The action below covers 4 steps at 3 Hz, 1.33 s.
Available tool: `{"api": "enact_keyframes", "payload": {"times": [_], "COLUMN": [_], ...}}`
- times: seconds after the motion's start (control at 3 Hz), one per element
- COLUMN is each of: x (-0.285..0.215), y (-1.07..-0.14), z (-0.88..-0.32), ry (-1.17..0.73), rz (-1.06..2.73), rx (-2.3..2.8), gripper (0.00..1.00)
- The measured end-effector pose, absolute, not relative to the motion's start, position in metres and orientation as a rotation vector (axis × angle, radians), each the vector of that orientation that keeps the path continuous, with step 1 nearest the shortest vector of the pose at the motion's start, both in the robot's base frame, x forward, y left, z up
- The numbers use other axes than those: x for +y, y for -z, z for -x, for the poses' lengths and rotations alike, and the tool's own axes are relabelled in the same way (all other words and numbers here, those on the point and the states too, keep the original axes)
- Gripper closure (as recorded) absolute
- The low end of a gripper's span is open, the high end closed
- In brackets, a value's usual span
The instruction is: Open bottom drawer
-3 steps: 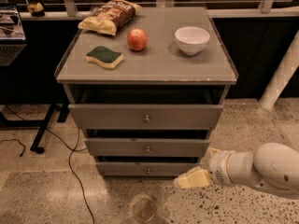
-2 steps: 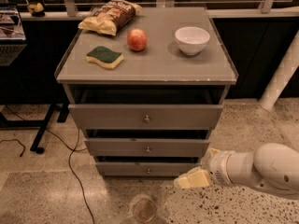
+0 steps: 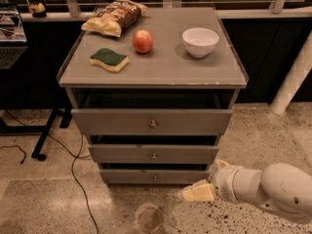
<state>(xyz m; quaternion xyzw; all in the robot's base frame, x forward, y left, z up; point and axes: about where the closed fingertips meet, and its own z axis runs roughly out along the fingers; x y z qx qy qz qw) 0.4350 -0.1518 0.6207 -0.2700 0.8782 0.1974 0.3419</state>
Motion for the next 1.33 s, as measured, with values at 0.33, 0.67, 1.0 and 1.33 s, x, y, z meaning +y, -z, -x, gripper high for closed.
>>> {"api": "enact_keyframes", "payload": {"times": [0.33, 0.67, 1.0, 1.33], "x": [-0.155, -0.157, -0.160, -0.160], "y": [-0.591, -0.556, -0.505, -0.504], "z": [-0.440, -0.449, -0.468, -0.468], "ry": [-0.554, -0.614, -0.677, -0.677], "rz": [0.652, 0.599, 0.567, 0.568], "rx": [2.256, 2.245, 2.291, 2.293], "gripper": [0.00, 0.00, 0.00, 0.00]}}
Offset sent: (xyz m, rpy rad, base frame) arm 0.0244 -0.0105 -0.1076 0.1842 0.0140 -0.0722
